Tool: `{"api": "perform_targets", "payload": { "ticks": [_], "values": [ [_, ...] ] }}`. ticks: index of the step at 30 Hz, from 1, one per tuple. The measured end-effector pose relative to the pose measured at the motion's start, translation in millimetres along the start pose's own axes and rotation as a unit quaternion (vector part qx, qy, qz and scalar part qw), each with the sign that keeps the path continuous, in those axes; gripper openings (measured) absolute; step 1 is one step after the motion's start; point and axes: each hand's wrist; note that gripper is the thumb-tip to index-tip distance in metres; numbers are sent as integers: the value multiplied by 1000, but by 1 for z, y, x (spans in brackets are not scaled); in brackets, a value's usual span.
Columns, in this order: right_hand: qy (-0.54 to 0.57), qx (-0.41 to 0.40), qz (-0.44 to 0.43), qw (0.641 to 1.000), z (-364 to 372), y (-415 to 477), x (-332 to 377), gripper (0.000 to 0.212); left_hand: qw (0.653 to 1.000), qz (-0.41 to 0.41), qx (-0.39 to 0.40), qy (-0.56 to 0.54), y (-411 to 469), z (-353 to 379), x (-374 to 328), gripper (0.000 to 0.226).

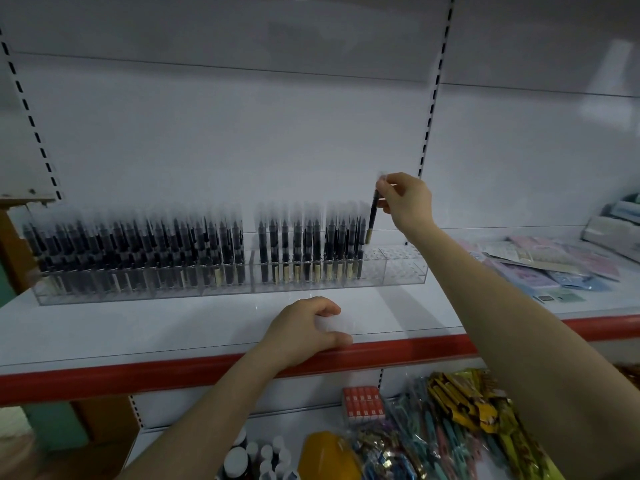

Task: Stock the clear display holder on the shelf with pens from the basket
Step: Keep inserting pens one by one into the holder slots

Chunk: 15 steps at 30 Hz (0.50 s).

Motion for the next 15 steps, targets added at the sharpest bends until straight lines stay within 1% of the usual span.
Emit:
{"api": "perform_targets", "payload": {
  "ticks": [8, 15],
  "values": [
    [12, 18, 8, 1000, 1, -1, -10, 16, 1000, 4, -2, -1, 1, 0, 0, 50],
    [-32, 69, 21, 997, 8, -5, -22, 25, 1000, 2, -1, 4, 0, 0, 0, 51]
  ]
}}
Point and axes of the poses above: each hand's wrist, its own y-axis towards the middle knuckle, its own z-axis out of the palm, x = y × z, and after that the axes turned 2 degrees about z, right-handed
